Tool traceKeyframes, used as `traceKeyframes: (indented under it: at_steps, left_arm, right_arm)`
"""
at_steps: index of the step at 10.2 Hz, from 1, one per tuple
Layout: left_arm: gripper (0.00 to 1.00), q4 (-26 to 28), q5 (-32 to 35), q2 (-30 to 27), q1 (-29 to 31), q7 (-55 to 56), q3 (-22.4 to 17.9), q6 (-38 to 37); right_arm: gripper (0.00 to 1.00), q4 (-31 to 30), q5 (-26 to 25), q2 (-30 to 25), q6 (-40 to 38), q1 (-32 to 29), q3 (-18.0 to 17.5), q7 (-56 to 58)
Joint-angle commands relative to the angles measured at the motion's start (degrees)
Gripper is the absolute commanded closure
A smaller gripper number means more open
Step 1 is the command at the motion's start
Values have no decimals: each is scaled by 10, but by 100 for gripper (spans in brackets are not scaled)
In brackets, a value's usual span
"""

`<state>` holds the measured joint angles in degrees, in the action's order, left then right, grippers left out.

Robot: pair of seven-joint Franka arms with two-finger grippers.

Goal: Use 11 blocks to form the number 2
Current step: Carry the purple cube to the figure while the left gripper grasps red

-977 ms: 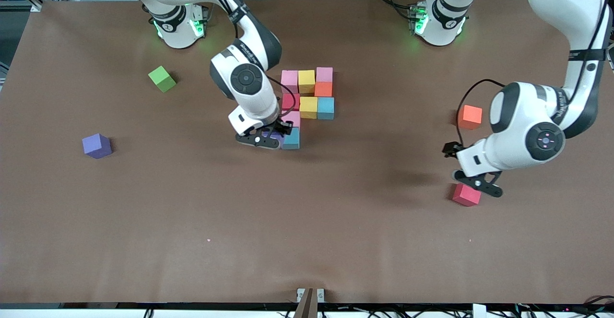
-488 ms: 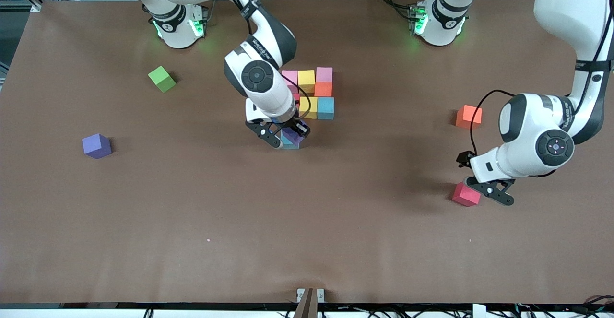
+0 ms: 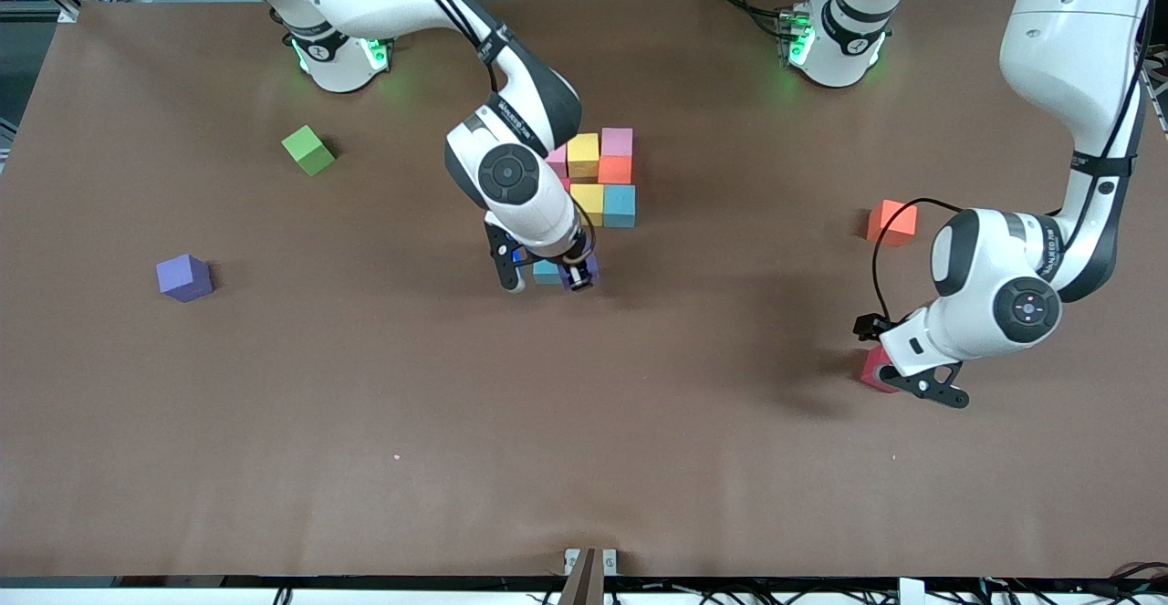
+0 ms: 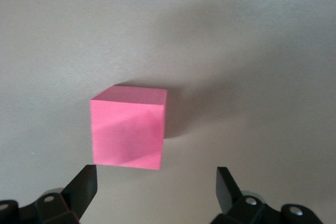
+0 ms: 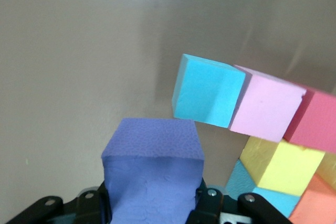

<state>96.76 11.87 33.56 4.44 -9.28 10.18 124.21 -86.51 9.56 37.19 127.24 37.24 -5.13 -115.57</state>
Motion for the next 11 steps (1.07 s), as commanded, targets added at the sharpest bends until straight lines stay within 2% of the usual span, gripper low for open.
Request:
traceKeyframes:
  at_steps: [1, 4, 11]
  left_arm:
    - [0, -10, 14, 12, -8, 16, -20, 24]
    - [0, -10, 22, 25, -28, 19, -56, 53]
    - [0, -13, 2, 54, -36, 23, -62, 71]
  right_arm:
    - [60, 20, 4, 20, -6, 9, 3, -86]
    - [60, 21, 5, 32, 0, 34, 5, -102]
    - [61, -2, 18, 50, 59, 53, 21, -106]
